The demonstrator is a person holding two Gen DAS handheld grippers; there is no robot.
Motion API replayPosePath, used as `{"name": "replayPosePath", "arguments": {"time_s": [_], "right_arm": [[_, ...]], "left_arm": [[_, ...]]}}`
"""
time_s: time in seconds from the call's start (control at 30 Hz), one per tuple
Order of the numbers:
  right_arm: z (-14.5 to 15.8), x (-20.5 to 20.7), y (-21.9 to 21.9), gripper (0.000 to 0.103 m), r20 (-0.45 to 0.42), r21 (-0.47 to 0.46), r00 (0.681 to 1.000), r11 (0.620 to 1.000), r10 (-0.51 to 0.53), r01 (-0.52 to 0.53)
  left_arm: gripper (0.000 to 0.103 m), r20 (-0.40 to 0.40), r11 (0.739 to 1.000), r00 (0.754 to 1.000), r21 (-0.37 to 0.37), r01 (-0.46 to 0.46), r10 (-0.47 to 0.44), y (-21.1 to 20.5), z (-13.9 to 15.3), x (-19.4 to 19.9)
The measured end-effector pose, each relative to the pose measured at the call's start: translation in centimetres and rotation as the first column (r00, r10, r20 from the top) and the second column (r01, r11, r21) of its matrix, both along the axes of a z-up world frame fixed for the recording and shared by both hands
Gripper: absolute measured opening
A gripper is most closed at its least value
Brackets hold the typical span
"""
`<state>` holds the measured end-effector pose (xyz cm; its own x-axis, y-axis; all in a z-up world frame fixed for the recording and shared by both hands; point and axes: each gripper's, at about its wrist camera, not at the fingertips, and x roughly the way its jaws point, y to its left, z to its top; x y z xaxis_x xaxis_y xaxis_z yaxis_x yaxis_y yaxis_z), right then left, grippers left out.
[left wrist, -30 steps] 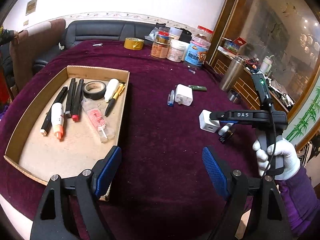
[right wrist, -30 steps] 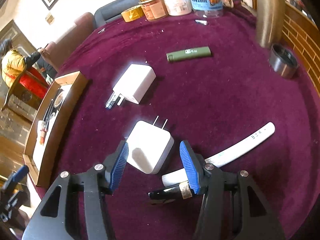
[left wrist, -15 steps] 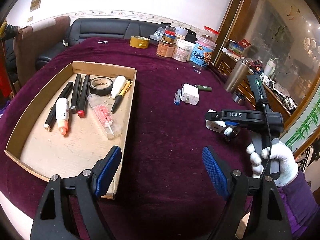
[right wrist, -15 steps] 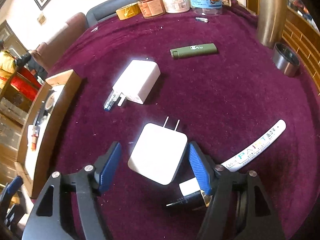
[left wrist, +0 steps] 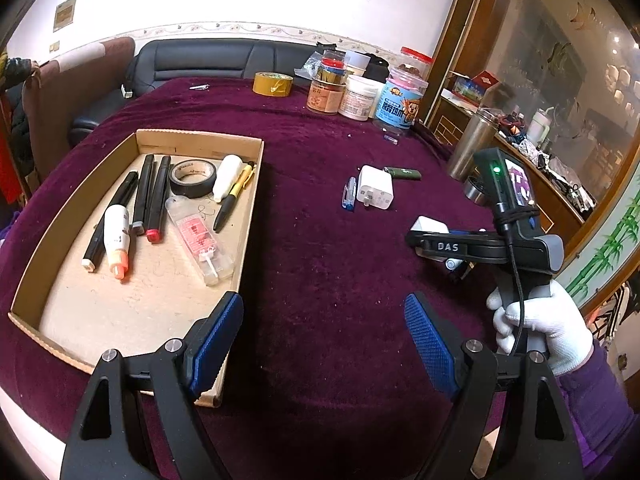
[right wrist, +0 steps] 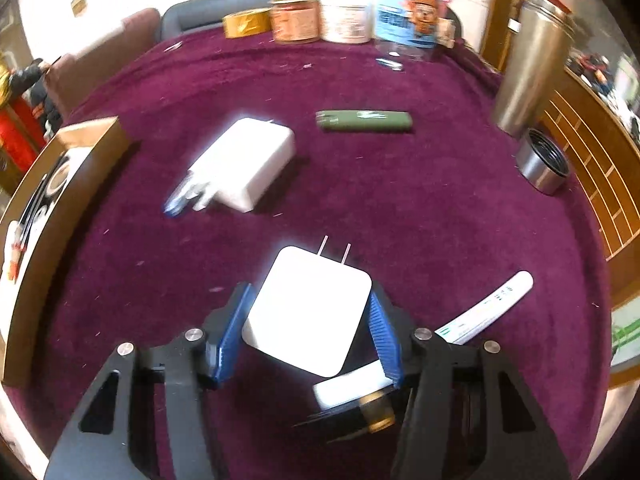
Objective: Organize rigid objects
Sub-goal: 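Grasp a white phone charger on the carpet with the right tool, then grasp a second white charger with left tool while right tool holds its charger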
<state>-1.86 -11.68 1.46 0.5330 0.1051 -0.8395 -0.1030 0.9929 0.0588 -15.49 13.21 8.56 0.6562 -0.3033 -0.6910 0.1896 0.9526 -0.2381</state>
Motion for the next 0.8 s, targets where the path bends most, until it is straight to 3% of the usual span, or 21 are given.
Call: {"name": "replayPosePath", "arguments": {"time_s": [0.2,0.47,0.8], "right_arm": [[-0.2,1.2,-2.9,0.055,0.065,0.023,0.994,0.996,-0.089,0.088],[-0.1,0.9,-5.4,0.052,0.088,0.194,0.988,0.975,-0.127,0.109],[-0.1,0.9,-7.3,0.052,0.078,0.282,0.981,0.947,-0.18,0.151]], "left_arm": [[0.079,-0.027,1.0,1.0,-0.004,0.007,-0.007,-1.1,0.4,2.4],[0.079,-0.029,0.998,0.999,0.04,0.042,-0.041,-4.8,0.8,8.4],[0.078,-0.099,0.985,0.989,0.13,0.118,-0.105,-11.4,-2.9,17.1]]}}
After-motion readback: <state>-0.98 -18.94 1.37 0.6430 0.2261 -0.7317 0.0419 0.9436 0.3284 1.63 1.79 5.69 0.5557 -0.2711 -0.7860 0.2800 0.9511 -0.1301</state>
